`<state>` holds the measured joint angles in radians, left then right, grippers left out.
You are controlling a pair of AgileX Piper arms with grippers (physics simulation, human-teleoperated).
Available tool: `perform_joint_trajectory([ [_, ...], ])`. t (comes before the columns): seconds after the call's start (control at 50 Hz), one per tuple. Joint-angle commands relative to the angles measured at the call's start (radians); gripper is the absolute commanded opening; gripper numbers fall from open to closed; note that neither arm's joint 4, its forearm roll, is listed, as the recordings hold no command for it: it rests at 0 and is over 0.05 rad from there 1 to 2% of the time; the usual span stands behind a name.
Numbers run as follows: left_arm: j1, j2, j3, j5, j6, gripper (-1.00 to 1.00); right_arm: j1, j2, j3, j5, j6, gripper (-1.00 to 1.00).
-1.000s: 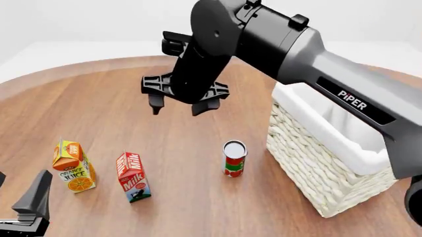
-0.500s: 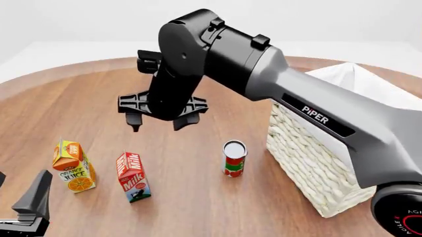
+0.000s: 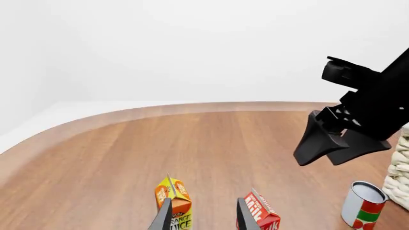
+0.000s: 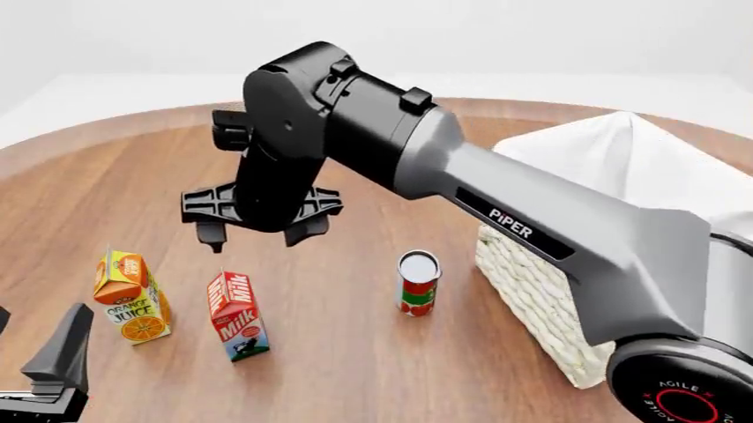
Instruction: Pick the milk and place it in the basket.
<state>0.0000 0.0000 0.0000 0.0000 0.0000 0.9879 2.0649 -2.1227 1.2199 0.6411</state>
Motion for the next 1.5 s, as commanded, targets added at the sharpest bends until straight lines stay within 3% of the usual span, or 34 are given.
perform_joint_trajectory([
  [0.02,0.0,0.0,0.0,0.0,0.0,1.0,0.019,0.044,-0.032,0.0,-0.006,1.0],
  [0.88,0.0,0.0,0.0,0.0,0.0,1.0,0.058,0.164,-0.093,0.0,-0.012,1.0],
  [1.5,0.0,0.0,0.0,0.0,0.0,1.0,0.029,0.221,-0.138,0.0,-0.061,1.0],
])
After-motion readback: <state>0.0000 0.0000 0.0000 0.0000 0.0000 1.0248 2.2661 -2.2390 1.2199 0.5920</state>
